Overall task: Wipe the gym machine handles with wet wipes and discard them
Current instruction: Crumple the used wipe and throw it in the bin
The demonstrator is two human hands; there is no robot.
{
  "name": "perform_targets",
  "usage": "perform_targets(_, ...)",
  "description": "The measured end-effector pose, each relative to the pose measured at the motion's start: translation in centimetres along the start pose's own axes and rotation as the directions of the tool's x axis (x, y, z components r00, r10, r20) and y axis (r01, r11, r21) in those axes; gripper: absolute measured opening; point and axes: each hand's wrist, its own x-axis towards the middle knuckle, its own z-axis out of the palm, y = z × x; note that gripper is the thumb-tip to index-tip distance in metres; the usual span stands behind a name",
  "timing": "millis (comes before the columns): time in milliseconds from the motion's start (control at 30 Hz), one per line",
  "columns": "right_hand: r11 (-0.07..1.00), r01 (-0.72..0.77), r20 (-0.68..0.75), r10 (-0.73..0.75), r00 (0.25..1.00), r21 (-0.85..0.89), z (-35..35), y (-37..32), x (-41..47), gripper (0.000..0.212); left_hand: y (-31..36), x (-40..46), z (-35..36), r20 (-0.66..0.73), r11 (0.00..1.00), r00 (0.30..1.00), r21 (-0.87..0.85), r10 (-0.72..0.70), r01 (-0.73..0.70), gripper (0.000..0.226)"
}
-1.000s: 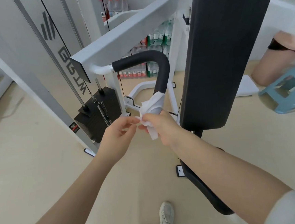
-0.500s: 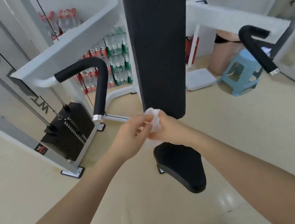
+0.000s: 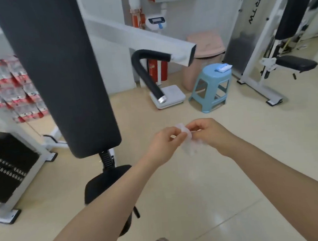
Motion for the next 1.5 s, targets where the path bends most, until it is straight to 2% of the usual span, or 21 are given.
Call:
perform_targets(167,0.983,-0.025,-0.136,0.05,0.989,0.18,-10.1,3.7,6.0,0.015,4.0,10.9,7.2,-0.116,0.998,0.993,-0.055,0.015,-0.021,0.026)
perform_targets(233,0.975,-0.06,-0.164,0.096,0.982,0.213,-14.0,5.3,9.5,0.014,5.2,16.2,9.8,-0.112,0.999,0.993,-0.016,0.043,-0.045,0.026)
perform_targets(367,0.942,-0.097,-0.233,0.177,0.956,0.321,-22.5,8.0,17.3,0.01,7.5,28.6,14.4,-0.052,0.994,0.993,0.018,0.106,-0.105,0.012)
perform_targets(433,0.905,-0.122,-0.224,0.229,0.948,0.408,-27.1,8.6,21.1,0.004,9.4,34.7,15.9,-0.021,0.993,0.994,0.028,0.112,-0.111,0.016)
perform_targets(500,0.866,-0.145,-0.207,0.273,0.94,0.479,-31.5,8.8,24.7,0.011,11.5,40.4,17.2,-0.022,0.991,0.992,0.05,0.128,-0.127,0.016)
perform_targets(633,0.857,-0.17,-0.207,0.302,0.931,0.486,-39.6,9.6,31.9,0.016,15.1,50.6,19.9,-0.05,0.99,0.989,0.03,0.138,-0.137,0.017)
perform_targets(733,0.77,-0.157,-0.116,0.287,0.951,0.619,-44.5,11.6,37.6,0.015,16.4,57.4,22.3,-0.099,0.991,0.987,-0.044,0.125,-0.13,0.025)
perform_targets(800,0.687,-0.127,-0.09,0.272,0.958,0.715,-47.5,13.0,42.0,0.016,16.6,62.4,23.9,-0.137,0.991,0.983,-0.034,0.123,-0.129,0.02)
perform_targets(900,0.545,-0.1,-0.079,0.294,0.953,0.832,-52.3,14.4,48.9,0.011,16.9,69.9,26.0,-0.117,0.993,0.988,-0.051,0.096,-0.103,0.012)
perform_targets(967,0.505,-0.095,-0.061,0.284,0.957,0.858,-56.2,15.1,53.8,0.016,17.5,75.3,27.2,-0.096,0.99,0.993,-0.121,0.063,-0.074,0.01)
perform_targets(1033,0.537,-0.133,-0.027,0.28,0.96,0.833,-60.3,15.3,58.5,0.03,18.5,80.6,28.0,-0.105,0.986,0.994,-0.159,0.031,-0.047,0.014)
perform_targets(1200,0.798,-0.191,0.059,0.192,0.98,0.571,-67.8,14.5,68.1,0.037,21.1,91.7,28.6,-0.232,0.988,0.972,-0.154,-0.047,0.011,0.006)
perform_targets(1367,0.883,-0.193,0.177,0.128,0.976,0.429,-70.5,15.1,77.4,0.043,20.1,100.7,27.9,-0.313,0.983,0.938,-0.152,-0.149,0.105,0.02)
perform_targets(1433,0.915,-0.174,0.176,0.116,0.977,0.364,-71.2,15.2,81.0,0.045,19.2,104.6,27.5,-0.326,0.98,0.931,-0.155,-0.166,0.121,0.019)
perform_targets(1500,0.911,-0.15,0.124,0.111,0.986,0.384,-71.8,15.2,84.6,0.04,18.2,108.7,26.8,-0.307,0.979,0.936,-0.155,-0.172,0.13,0.014)
